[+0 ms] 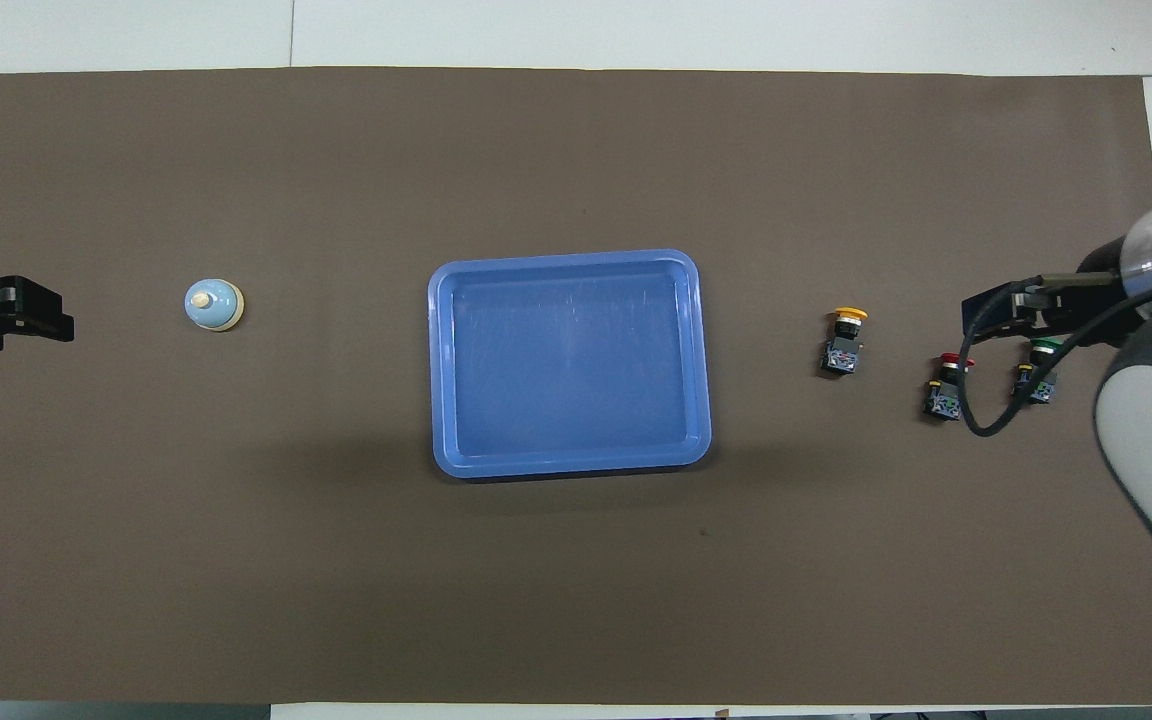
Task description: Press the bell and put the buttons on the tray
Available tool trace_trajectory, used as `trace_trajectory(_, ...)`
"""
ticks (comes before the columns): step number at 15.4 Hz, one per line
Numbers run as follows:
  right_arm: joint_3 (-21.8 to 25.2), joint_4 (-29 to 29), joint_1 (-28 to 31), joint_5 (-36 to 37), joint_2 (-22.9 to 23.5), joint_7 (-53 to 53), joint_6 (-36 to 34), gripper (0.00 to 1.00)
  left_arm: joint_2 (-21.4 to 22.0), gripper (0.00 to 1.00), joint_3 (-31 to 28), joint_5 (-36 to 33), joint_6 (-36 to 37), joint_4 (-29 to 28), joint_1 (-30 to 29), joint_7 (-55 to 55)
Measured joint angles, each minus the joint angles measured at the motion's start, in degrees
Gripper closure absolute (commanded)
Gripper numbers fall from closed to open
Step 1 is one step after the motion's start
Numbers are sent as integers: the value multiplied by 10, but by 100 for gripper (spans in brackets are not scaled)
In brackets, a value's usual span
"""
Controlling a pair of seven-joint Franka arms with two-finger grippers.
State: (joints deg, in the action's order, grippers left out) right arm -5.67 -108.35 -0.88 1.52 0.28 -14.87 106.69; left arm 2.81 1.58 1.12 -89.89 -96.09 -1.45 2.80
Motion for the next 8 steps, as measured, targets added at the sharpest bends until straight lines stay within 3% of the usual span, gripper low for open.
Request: trace_trajectory(8,1,-118,-21,0,61,-60,227,1,-27,0,6,0,14,4,3,-2)
